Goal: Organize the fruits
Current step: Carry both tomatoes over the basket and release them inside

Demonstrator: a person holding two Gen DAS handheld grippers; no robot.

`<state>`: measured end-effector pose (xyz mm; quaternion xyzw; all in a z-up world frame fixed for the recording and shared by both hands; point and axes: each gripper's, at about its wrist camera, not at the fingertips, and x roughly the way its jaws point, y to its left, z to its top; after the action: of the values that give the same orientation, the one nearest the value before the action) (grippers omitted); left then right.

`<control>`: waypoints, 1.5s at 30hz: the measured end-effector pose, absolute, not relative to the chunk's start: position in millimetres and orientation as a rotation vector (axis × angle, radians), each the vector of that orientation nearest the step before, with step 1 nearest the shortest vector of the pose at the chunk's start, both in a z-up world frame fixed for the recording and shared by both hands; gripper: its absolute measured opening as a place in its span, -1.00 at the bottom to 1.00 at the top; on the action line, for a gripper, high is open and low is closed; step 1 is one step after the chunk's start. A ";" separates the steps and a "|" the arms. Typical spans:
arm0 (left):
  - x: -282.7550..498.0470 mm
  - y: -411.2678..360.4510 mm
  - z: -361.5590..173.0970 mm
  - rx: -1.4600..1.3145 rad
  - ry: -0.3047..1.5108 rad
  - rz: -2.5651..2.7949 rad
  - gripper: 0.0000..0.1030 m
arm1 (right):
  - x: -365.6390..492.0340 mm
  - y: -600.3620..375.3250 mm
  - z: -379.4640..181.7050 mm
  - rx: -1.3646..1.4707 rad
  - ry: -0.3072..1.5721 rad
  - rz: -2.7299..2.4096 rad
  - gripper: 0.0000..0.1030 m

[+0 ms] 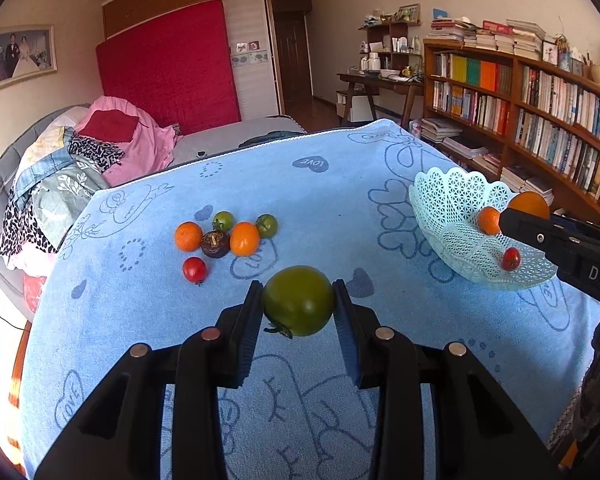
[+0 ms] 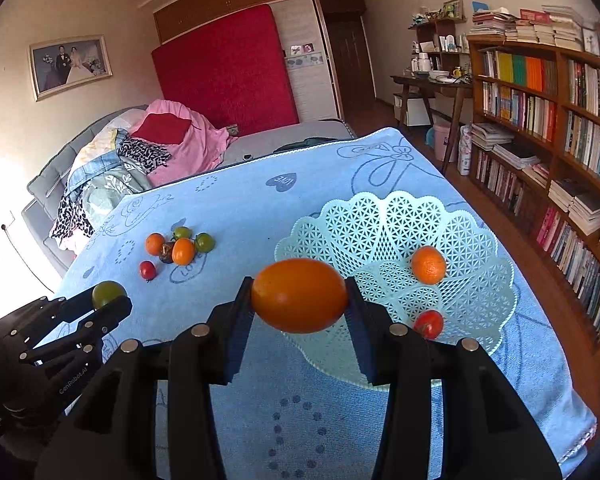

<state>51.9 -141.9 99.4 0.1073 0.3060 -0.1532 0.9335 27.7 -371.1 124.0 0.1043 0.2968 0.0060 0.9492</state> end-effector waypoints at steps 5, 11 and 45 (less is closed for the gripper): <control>52.1 -160.2 104.3 0.240 0.606 -0.345 -0.31 | 23.7 -390.1 128.8 0.231 0.587 -0.027 -0.11; 53.7 -182.4 108.6 0.253 0.590 -0.384 -0.31 | 21.2 -412.9 131.1 0.241 0.578 -0.075 -0.11; 86.4 -262.9 95.7 0.239 0.670 -0.604 -0.31 | 33.5 -457.8 97.7 0.300 0.670 -0.156 -0.11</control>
<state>86.3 -262.9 95.7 0.1151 0.3228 -0.2911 0.8932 33.5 -457.8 97.7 0.1466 0.3271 -0.0760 0.9305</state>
